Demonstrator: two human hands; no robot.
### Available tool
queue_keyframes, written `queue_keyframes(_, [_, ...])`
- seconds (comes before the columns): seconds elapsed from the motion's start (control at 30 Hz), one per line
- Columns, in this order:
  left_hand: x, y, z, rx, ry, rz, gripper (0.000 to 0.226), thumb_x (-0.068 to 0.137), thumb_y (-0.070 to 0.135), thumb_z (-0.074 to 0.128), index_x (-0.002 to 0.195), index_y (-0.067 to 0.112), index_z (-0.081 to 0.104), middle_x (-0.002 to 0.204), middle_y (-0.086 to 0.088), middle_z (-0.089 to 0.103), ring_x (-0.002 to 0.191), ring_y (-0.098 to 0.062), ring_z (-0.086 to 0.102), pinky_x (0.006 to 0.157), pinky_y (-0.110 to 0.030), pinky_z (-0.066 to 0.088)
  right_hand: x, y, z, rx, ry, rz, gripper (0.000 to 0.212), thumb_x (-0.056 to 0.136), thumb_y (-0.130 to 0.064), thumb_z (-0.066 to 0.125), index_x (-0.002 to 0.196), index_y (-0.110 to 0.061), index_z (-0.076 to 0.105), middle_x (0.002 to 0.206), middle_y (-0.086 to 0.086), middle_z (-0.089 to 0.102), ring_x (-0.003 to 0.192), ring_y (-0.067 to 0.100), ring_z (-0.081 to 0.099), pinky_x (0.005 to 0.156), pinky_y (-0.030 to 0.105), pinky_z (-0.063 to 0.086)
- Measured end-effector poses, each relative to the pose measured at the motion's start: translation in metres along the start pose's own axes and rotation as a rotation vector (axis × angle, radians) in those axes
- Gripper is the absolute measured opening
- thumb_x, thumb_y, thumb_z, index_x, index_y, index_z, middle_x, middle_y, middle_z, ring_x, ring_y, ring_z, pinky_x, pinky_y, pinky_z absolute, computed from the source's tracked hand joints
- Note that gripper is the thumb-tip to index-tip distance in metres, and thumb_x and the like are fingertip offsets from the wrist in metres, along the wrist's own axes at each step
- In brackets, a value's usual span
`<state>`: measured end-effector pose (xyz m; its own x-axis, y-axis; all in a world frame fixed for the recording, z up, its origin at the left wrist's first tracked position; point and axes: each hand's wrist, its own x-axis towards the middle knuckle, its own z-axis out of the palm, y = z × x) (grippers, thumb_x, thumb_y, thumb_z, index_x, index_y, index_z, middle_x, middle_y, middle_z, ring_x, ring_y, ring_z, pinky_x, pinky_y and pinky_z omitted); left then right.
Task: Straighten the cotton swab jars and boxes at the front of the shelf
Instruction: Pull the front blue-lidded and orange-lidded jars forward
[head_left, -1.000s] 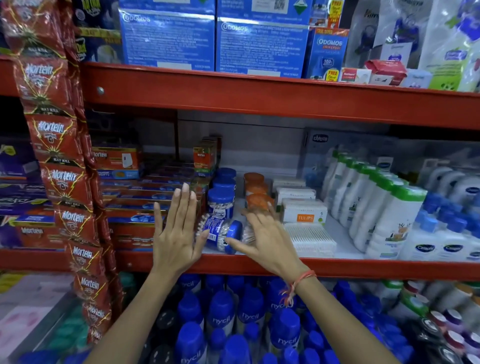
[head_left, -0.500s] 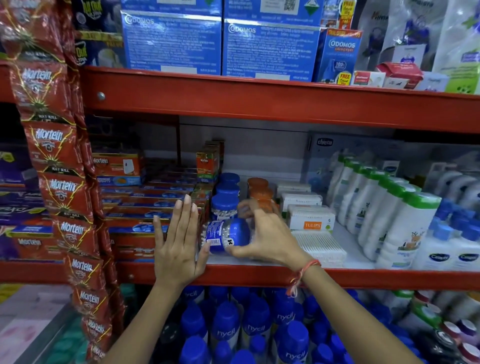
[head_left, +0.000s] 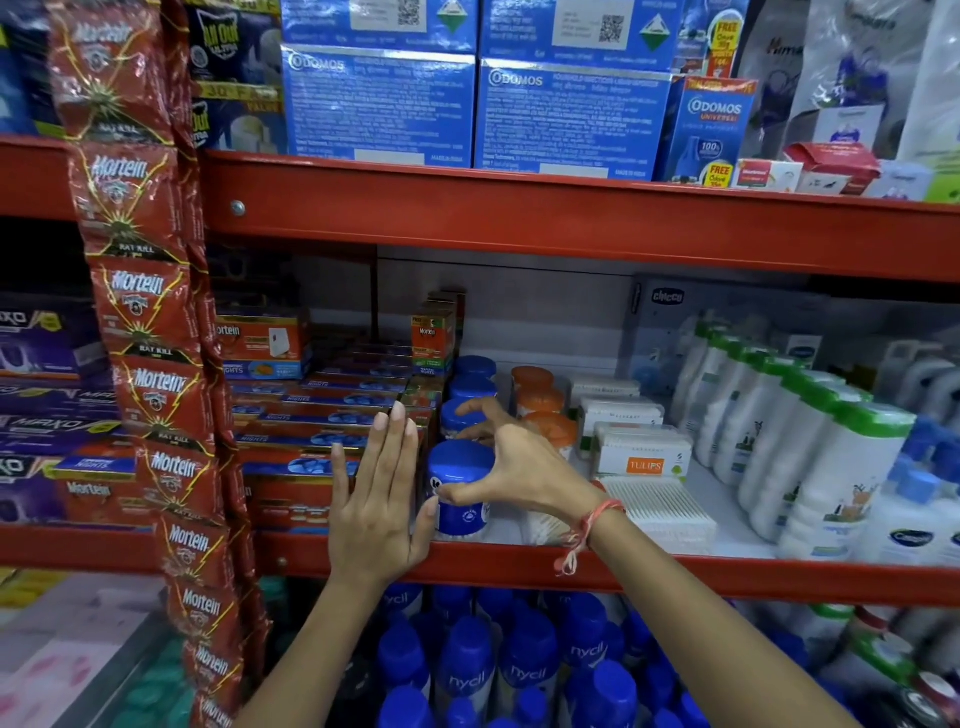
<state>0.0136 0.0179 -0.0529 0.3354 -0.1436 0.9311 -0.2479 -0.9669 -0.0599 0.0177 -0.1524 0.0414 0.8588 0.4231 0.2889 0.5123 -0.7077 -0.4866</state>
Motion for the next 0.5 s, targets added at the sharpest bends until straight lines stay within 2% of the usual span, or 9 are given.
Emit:
queue_keyframes(0.1, [-0.002,0.000,-0.001,0.001,-0.005,0.002,0.063,0.099,0.044,0.017,0.150,0.007,0.013,0.161,-0.004,0.004,0.147,-0.021,0.011,0.121,-0.047,-0.003,-0.003,0.002,-0.002,0.039,-0.034,0.010,0.087,0.062,-0.050,0.077,0.134,-0.029,0.032,0.128,-0.009,0.060,0.121,0.016,0.051,0.100,0.033,0.046])
queue_keyframes(0.2, [-0.002,0.000,-0.001,0.003,-0.012,0.001,0.063,0.099,0.045,0.018,0.149,0.007,0.015,0.161,-0.004,0.004,0.147,-0.020,0.011,0.121,-0.047,-0.003,-0.010,0.006,-0.014,0.096,-0.082,0.015,0.092,0.065,-0.045,0.079,0.140,-0.027,0.029,0.136,-0.007,0.054,0.125,0.008,0.049,0.099,0.019,0.039])
queue_keyframes(0.27, [-0.002,0.000,-0.001,0.001,-0.019,-0.004,0.063,0.099,0.045,0.018,0.149,0.007,0.014,0.161,-0.004,0.004,0.147,-0.020,0.011,0.121,-0.047,-0.003,-0.018,0.013,-0.027,0.121,-0.091,0.030,0.092,0.064,-0.043,0.080,0.141,-0.026,0.032,0.138,-0.008,0.052,0.125,0.004,0.049,0.096,0.015,0.038])
queue_keyframes(0.37, [-0.003,0.001,-0.002,-0.008,-0.031,-0.007,0.063,0.099,0.045,0.017,0.150,0.009,0.012,0.161,-0.003,0.003,0.147,-0.020,0.010,0.121,-0.045,-0.004,-0.032,0.033,-0.052,0.093,-0.157,0.065,0.087,0.063,-0.041,0.082,0.138,-0.026,0.040,0.140,-0.012,0.049,0.126,0.002,0.046,0.105,0.019,0.038])
queue_keyframes(0.5, [-0.003,0.001,-0.002,0.006,-0.037,-0.007,0.063,0.099,0.045,0.017,0.150,0.008,0.013,0.161,-0.004,0.004,0.147,-0.020,0.010,0.121,-0.045,-0.004,-0.048,0.062,-0.078,-0.071,-0.318,0.155,0.088,0.059,-0.044,0.083,0.136,-0.029,0.042,0.141,-0.014,0.044,0.129,0.004,0.040,0.108,0.021,0.031])
